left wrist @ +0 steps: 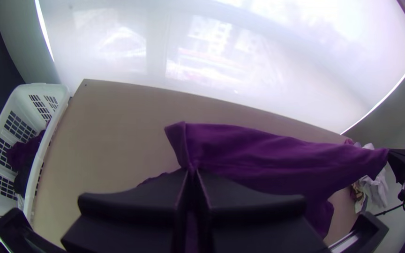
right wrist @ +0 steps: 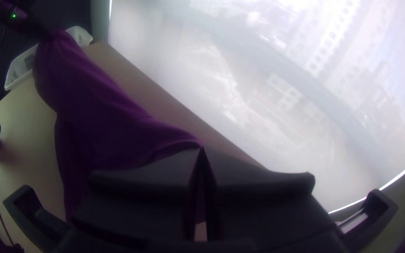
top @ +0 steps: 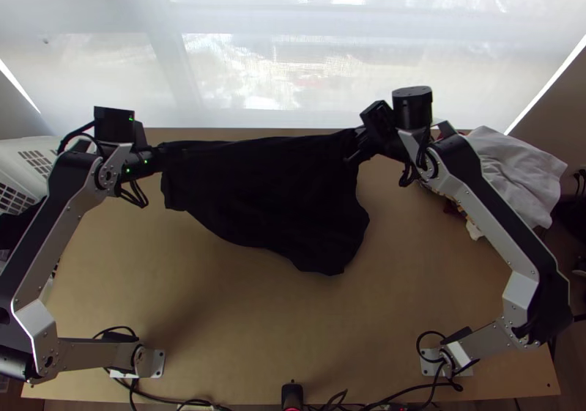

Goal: Fold the t-shirt

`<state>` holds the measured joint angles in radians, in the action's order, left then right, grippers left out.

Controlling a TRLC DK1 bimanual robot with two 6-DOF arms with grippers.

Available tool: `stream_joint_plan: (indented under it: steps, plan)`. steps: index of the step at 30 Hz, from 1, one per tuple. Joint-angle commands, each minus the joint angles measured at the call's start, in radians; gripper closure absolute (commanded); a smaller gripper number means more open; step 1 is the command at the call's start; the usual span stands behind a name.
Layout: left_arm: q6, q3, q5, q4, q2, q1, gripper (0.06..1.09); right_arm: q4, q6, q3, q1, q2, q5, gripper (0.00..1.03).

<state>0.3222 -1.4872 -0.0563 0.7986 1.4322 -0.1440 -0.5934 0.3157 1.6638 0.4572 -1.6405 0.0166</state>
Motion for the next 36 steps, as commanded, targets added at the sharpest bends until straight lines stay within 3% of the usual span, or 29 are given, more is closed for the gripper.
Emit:
stream_joint_plan:
  steps: [1, 18, 24, 36]
  plan:
    - [0.011, -0.134, -0.007, -0.013, -0.004, 0.047, 1.05, -0.022, 0.010, 0.174, -0.064, -0.002, -0.001, 1.00]
    - [0.006, -0.607, -0.086, -0.084, 0.310, 0.061, 1.05, -0.049, 0.048, 0.656, -0.147, -0.301, -0.015, 1.00]
    - [-0.003, -0.759, -0.120, -0.147, 0.405, 0.054, 1.05, 0.020, 0.065, 0.654, -0.149, -0.301, -0.035, 1.00]
    - [0.002, -0.743, -0.154, -0.183, 0.284, 0.023, 1.05, 0.095, 0.042, 0.626, -0.140, -0.130, -0.063, 1.00]
